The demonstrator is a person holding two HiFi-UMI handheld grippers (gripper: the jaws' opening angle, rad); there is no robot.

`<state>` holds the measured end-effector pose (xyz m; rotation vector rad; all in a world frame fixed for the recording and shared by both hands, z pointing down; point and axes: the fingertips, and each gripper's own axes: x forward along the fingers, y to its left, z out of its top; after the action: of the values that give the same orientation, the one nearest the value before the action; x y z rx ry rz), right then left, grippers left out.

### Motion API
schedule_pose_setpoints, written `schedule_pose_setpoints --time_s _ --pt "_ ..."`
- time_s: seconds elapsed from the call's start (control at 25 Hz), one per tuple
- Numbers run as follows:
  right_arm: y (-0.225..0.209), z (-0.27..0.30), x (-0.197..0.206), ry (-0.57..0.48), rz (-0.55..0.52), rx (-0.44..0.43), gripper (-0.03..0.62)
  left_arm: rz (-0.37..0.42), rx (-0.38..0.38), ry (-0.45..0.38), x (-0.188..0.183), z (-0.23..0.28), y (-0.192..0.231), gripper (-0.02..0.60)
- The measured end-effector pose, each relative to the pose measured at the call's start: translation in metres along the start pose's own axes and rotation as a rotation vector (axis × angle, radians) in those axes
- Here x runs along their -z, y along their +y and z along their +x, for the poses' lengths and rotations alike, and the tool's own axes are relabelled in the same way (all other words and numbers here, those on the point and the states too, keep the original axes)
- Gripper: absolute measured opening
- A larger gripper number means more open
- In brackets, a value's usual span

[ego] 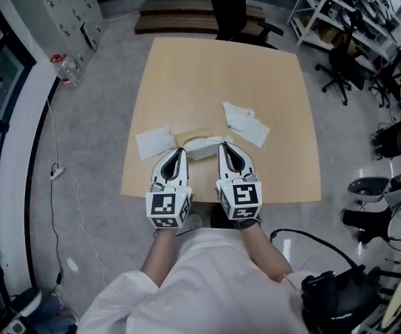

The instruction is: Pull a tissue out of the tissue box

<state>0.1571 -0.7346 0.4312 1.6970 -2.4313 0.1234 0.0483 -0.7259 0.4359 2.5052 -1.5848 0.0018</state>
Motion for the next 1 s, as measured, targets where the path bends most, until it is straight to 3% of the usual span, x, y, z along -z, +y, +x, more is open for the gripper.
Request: schedule_pose_setpoints --time_s 0.24,0.44,0.64,0.88,1.0 --pt "-0.016 -0.015 -0.029 -0.065 -0.05 0.017 0.005 0.02 0.007 -0.053 -0.018 0.01 -0.016 0.0" --pt "-0.032 -0.021 -0.036 -0.076 -0.049 0.021 0.005 0.07 0.01 -0.046 -0.022 0.017 -0.036 0.0" --pt "-0.061 -0.024 -0.038 -0.075 -0.034 0.043 0.005 0.062 0.024 -0.025 -0.016 0.023 -0.06 0.0" --pt "-0.082 -0.03 -0.048 -0.099 -0.029 0.065 0.005 0.069 0.012 -0.046 -0.026 0.027 -0.068 0.0" --pt "-0.087 -0.033 -0.042 -0.089 -0.021 0.063 0.005 0.045 0.044 -0.071 -0.025 0.026 -0.077 0.0"
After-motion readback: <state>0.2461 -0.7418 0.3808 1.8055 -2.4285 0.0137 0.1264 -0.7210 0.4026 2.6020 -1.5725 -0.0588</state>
